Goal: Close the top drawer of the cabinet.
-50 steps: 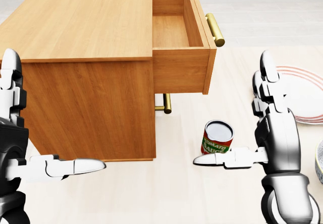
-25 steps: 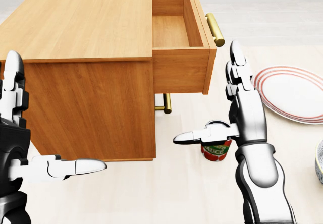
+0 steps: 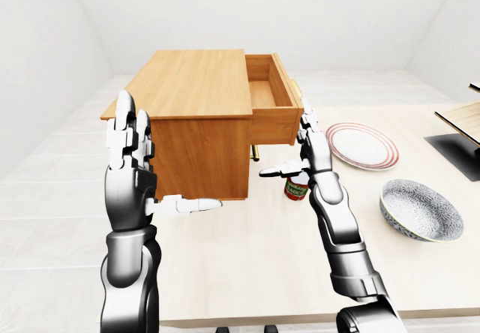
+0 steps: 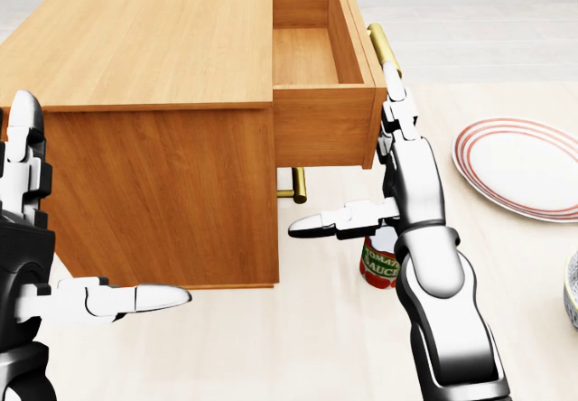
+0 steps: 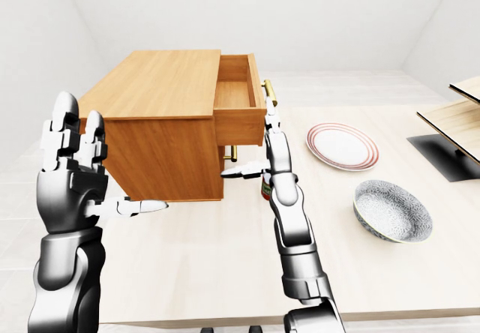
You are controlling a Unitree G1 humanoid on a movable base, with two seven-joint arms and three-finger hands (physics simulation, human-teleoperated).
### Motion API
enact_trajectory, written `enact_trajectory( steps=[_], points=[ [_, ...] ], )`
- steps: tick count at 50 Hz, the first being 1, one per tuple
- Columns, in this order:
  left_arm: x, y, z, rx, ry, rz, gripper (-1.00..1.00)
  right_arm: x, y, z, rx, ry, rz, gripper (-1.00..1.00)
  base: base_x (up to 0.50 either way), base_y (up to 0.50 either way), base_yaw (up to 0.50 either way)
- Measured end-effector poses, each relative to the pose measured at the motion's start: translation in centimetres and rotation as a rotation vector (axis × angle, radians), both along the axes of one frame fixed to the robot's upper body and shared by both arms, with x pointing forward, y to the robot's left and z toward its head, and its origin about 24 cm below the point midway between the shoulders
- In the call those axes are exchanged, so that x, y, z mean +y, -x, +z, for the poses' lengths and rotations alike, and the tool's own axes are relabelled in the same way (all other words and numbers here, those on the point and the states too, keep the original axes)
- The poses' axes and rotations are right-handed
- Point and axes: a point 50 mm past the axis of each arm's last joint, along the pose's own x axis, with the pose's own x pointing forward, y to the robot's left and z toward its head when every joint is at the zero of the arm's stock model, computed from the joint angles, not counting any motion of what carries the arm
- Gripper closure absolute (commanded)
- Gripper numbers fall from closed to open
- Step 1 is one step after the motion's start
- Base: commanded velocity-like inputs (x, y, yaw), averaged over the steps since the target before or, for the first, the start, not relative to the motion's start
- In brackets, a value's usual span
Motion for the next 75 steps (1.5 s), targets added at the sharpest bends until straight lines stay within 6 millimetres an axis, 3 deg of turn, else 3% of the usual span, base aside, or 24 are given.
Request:
enact_trajectory(
  steps=[25,75],
  points=[
    [0.0,0.0,0.0,0.001,-0.002,-0.002,-1.0,0.6,-0.1,0.0,-0.002,0.007,0.013,-1.0,0.01,0.0,0.01],
    [-0.1,0.0,0.0,0.002,0.001,-0.01,-1.0,5.2,-1.7,-1.6,0.061,-0.026,0.103,-1.0,0.0,0.0,0.0]
  ],
)
